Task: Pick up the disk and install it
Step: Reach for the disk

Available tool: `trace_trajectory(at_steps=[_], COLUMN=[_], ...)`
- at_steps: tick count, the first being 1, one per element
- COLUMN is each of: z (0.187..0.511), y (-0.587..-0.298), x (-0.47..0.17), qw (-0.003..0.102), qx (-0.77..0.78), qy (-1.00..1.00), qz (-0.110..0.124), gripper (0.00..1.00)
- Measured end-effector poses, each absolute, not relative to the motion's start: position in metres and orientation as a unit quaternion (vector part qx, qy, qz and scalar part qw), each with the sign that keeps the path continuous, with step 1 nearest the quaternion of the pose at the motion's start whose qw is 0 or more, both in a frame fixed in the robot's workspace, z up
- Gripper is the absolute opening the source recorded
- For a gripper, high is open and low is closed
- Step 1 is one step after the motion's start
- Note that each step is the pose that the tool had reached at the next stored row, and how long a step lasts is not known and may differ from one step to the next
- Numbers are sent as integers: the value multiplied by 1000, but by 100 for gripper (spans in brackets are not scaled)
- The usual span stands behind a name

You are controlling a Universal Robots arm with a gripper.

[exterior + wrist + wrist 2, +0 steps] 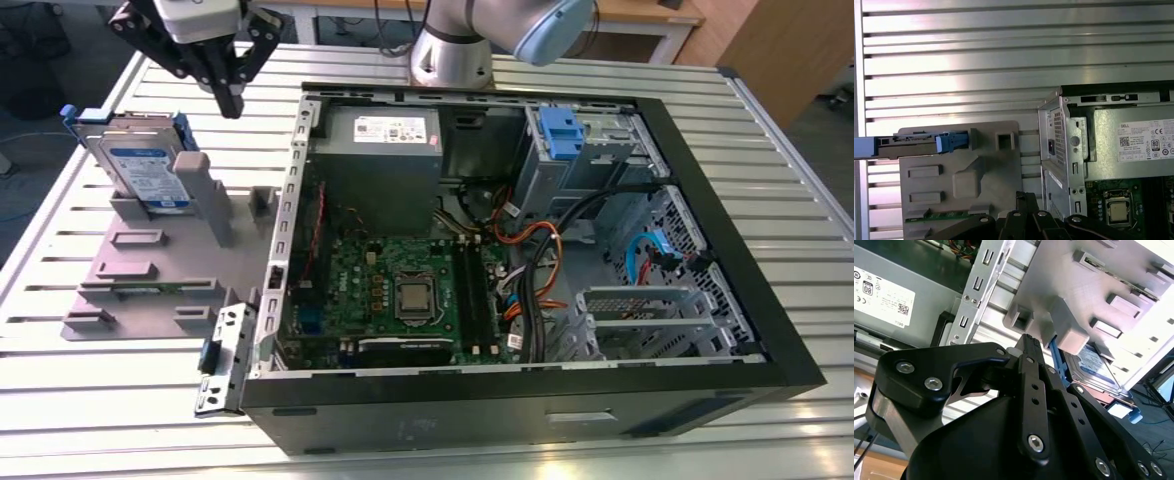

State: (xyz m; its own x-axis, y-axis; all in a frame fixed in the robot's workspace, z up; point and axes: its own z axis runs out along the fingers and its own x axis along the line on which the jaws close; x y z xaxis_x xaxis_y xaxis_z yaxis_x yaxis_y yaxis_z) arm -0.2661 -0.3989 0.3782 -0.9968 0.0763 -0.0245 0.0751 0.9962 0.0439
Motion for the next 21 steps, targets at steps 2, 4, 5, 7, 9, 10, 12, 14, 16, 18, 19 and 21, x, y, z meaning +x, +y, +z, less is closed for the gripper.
trace_trajectory(at_steps=[2, 4, 5, 7, 9, 10, 12, 14, 16, 18, 19, 21], z=[378, 378, 378, 378, 377, 377, 377, 377, 377, 377, 376, 376], y=[-399, -399, -399, -399, -399, -399, -399, -399, -399, -399, -399, -399], x=[-268, -271, -272, -275, -277, -278, -280, -282, -284, -287, -288, -290], qw=[13, 13, 13, 13, 13, 13, 13, 13, 13, 13, 13, 13], qx=[38, 38, 38, 38, 38, 38, 38, 38, 38, 38, 38, 38], qy=[999, 999, 999, 999, 999, 999, 999, 999, 999, 999, 999, 999], qz=[22, 21, 21, 21, 22, 22, 22, 22, 22, 21, 21, 22], gripper=[11, 11, 11, 11, 11, 11, 11, 11, 11, 11, 11, 11])
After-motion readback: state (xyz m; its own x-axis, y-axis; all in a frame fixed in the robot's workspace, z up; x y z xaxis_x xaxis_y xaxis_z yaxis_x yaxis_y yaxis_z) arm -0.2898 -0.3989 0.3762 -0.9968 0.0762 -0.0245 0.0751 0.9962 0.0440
